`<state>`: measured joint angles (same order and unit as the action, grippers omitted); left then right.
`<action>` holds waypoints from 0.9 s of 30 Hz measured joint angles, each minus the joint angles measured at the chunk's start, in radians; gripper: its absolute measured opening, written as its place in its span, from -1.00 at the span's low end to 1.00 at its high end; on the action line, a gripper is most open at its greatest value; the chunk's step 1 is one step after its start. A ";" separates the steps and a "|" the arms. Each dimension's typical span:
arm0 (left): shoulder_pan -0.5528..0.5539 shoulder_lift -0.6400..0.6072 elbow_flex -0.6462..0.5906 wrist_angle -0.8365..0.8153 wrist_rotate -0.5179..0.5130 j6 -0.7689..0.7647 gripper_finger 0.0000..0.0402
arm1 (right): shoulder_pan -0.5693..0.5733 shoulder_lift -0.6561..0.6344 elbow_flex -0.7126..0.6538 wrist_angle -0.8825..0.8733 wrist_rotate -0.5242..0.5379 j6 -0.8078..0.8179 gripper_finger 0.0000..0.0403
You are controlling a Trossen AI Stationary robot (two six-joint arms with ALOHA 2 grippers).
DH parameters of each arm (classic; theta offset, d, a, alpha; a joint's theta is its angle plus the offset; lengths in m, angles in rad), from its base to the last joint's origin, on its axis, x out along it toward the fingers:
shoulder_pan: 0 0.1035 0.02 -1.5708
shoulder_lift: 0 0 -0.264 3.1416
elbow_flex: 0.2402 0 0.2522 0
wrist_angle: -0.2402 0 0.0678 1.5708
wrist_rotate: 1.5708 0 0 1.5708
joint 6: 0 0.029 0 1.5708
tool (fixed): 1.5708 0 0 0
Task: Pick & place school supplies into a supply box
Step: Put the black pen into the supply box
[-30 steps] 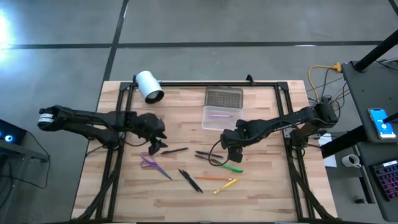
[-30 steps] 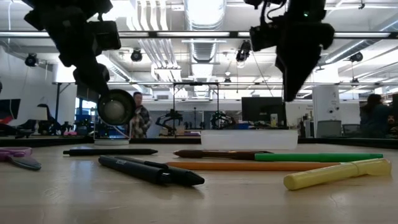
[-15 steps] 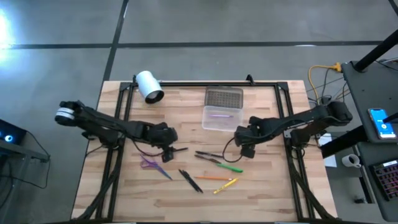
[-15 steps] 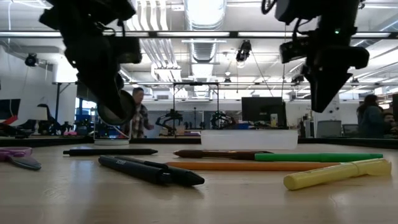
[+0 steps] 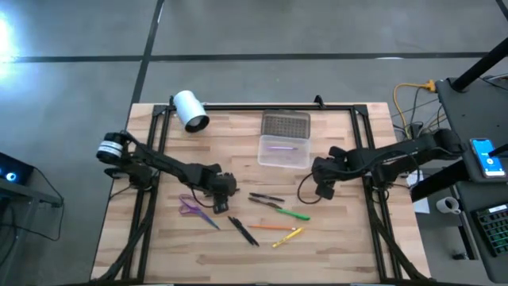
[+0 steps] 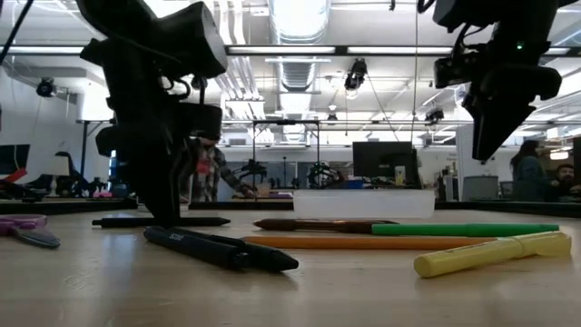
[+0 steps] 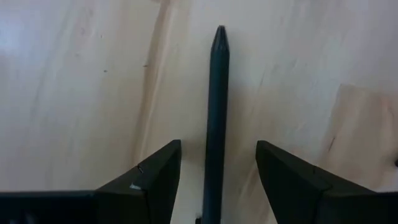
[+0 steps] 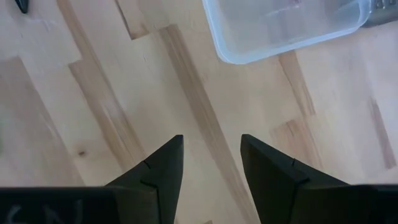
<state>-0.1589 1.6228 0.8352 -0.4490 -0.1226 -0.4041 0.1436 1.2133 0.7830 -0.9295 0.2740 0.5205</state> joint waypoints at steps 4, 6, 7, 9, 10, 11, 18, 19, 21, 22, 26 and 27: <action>-0.005 0.000 -0.006 0.001 -0.002 -0.001 -0.08 | 0.000 -0.017 0.000 0.001 0.008 0.000 -0.26; -0.005 -0.002 -0.012 0.002 -0.004 -0.001 -0.15 | -0.001 -0.017 0.000 0.002 0.018 0.000 -0.27; -0.005 -0.003 -0.015 0.004 -0.004 -0.001 -0.20 | -0.001 -0.016 0.000 0.003 0.020 0.000 -0.28; -0.005 -0.004 -0.027 0.006 -0.005 0.000 -0.32 | 0.000 -0.013 0.000 0.011 0.022 0.000 -0.29; -0.004 -0.005 -0.033 0.007 -0.006 0.000 -0.38 | 0.000 -0.011 0.000 0.020 0.022 0.000 -0.30; -0.004 -0.005 -0.039 0.010 -0.004 -0.001 -0.44 | 0.000 -0.008 0.000 0.028 0.022 0.000 -0.31; 0.005 -0.004 -0.046 -0.001 0.012 0.025 -0.79 | 0.000 -0.002 0.018 0.047 0.026 0.022 -0.35; 0.009 -0.004 -0.042 -0.005 0.013 0.031 -0.85 | 0.000 -0.005 0.023 0.046 0.029 0.026 -0.36; 0.019 -0.003 -0.026 -0.013 0.019 0.034 -0.93 | 0.000 -0.015 0.033 0.037 0.044 0.031 -0.37; 0.026 -0.003 -0.017 -0.019 0.025 0.038 -0.94 | 0.000 -0.022 0.039 0.035 0.046 0.031 -0.38; 0.056 0.002 0.048 -0.040 0.024 0.107 -0.94 | 0.000 -0.070 0.052 0.023 0.090 0.032 -0.40; 0.067 0.001 0.075 -0.061 0.017 0.126 -0.94 | 0.000 -0.085 0.055 0.017 0.100 0.035 -0.41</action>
<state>-0.0920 1.6239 0.9106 -0.5097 -0.1053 -0.2777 0.1433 1.1284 0.8381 -0.9128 0.3735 0.5552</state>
